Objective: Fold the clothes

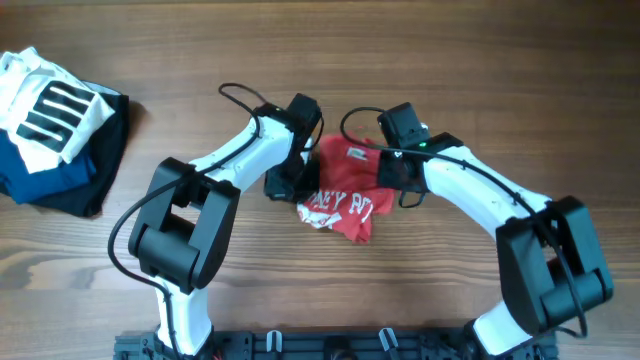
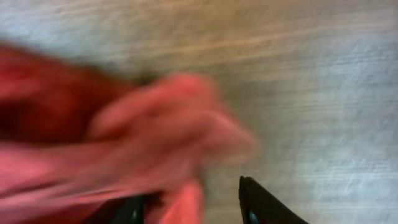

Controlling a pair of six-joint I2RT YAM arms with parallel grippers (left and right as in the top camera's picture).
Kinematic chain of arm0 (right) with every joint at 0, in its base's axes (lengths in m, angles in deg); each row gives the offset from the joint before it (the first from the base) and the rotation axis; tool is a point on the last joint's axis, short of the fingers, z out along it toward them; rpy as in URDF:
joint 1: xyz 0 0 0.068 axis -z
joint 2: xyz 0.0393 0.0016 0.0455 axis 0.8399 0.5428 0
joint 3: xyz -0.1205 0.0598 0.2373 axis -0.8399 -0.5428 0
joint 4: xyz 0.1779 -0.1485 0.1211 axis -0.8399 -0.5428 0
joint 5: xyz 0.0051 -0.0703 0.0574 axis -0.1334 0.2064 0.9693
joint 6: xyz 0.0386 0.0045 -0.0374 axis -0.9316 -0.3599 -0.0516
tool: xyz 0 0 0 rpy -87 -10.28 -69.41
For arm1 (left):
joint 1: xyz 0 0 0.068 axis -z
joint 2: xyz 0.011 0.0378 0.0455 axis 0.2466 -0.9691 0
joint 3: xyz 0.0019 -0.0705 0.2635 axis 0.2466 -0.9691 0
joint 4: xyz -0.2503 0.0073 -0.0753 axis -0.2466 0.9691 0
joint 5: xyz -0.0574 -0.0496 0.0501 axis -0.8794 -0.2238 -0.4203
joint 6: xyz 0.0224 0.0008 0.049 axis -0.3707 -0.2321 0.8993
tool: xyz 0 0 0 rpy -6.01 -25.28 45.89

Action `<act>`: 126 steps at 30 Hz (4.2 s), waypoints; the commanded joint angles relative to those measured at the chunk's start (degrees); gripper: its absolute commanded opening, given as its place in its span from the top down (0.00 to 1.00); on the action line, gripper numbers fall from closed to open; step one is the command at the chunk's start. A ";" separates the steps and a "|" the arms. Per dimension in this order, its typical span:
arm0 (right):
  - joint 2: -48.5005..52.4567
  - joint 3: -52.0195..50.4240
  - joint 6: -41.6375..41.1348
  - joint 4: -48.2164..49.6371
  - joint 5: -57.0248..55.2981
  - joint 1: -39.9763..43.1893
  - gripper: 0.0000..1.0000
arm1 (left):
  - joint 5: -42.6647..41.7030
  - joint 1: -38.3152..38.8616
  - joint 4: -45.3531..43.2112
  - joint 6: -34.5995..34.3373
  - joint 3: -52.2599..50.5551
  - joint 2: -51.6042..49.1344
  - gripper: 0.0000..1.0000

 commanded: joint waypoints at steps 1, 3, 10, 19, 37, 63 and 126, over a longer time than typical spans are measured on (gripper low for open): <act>0.85 -0.04 5.35 3.50 -2.40 1.27 0.48 | 4.48 -0.48 4.22 -2.49 -2.84 -0.85 0.96; 0.85 0.55 8.61 4.83 -1.51 1.27 0.48 | 5.16 -0.48 5.29 -2.93 -2.93 -0.61 0.96; 0.85 0.72 10.21 2.69 -0.02 1.27 0.47 | 16.41 -1.70 5.62 -8.68 -2.60 7.15 0.81; -6.29 0.72 9.92 -2.49 -0.70 1.29 0.46 | 4.20 -10.73 -3.15 1.49 -2.25 23.82 0.00; -23.28 0.72 7.63 -11.98 -0.70 1.29 0.39 | -31.65 -9.03 -16.76 28.28 -2.38 -2.38 0.00; -23.39 0.72 6.51 -19.02 -0.70 1.29 0.41 | -1.97 -52.43 -32.70 5.79 10.16 21.35 0.96; -38.12 17.22 11.50 -30.51 2.45 12.63 0.10 | 0.61 -32.17 21.07 10.03 3.02 37.51 0.11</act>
